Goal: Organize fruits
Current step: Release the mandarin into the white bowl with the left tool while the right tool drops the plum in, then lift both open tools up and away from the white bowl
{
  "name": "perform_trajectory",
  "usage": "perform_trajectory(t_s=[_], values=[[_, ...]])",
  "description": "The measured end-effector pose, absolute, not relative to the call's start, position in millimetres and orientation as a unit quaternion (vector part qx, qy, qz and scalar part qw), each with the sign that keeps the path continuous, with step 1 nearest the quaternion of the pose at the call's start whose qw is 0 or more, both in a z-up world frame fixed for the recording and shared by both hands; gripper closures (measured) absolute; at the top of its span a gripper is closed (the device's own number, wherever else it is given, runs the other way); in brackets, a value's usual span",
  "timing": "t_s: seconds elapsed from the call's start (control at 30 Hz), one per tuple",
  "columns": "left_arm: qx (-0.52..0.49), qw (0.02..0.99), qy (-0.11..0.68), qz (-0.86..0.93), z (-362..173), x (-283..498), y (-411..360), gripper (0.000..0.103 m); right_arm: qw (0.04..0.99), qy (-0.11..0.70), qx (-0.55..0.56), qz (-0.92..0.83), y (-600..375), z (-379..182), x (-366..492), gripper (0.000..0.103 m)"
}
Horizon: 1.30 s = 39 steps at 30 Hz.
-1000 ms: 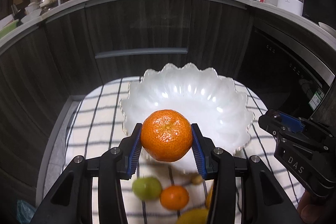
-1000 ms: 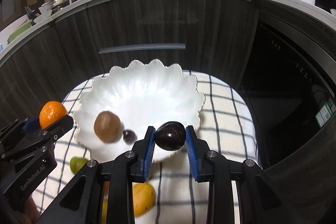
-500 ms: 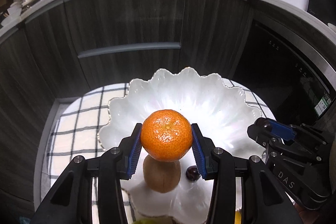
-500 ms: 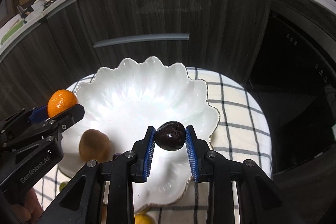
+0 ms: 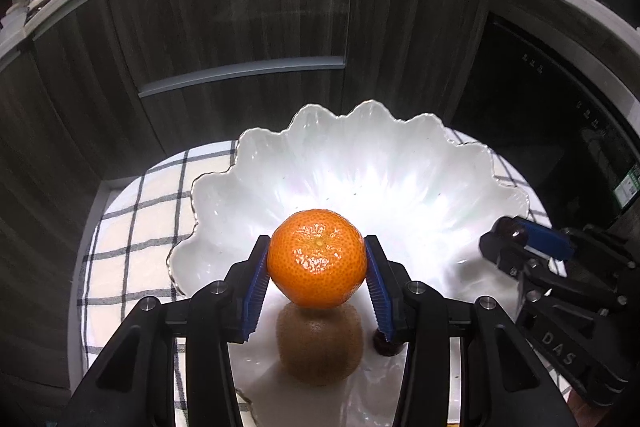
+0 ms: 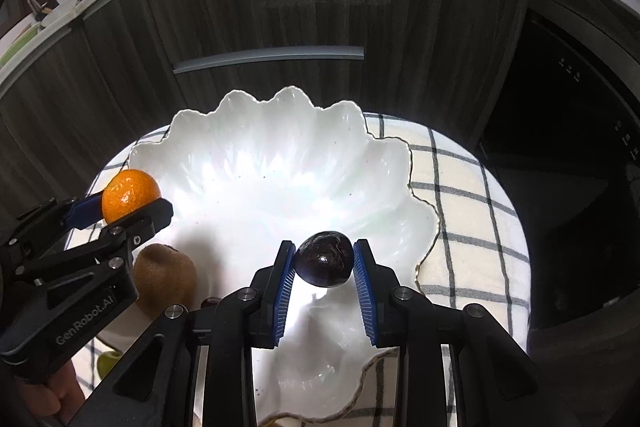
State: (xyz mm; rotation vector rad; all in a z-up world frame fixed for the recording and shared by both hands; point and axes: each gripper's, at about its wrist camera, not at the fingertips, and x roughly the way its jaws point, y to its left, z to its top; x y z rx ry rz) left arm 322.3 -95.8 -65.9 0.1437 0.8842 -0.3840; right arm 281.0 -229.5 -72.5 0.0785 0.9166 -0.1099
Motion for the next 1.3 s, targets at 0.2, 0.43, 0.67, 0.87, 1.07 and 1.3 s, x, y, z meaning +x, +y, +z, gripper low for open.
perform_trajectory(t_s=[0.2, 0.43, 0.67, 0.87, 1.07, 1.3], values=[[0.069, 0.892, 0.412, -0.171, -58, 318, -89, 0.032, 0.9, 0.429, 0.024, -0.076, -229, -61, 276, 0.044], [0.075, 0.912, 0.381, -0.133, -36, 304, -79, 0.018, 0.908, 0.404, 0.011, -0.113, -232, -41, 262, 0.025], [0.059, 0.922, 0.363, -0.116, -14, 281, -66, 0.017, 0.917, 0.381, 0.016, -0.12, -228, -13, 243, 0.024], [0.046, 0.927, 0.354, -0.113, 4, 261, -58, 0.016, 0.925, 0.361, 0.015, -0.117, -221, 6, 226, 0.024], [0.038, 0.932, 0.344, -0.106, 17, 236, -49, 0.016, 0.929, 0.351, 0.022, -0.113, -216, 15, 208, 0.024], [0.032, 0.933, 0.344, -0.102, 19, 212, -43, 0.016, 0.931, 0.348, 0.026, -0.11, -212, 16, 186, 0.024]])
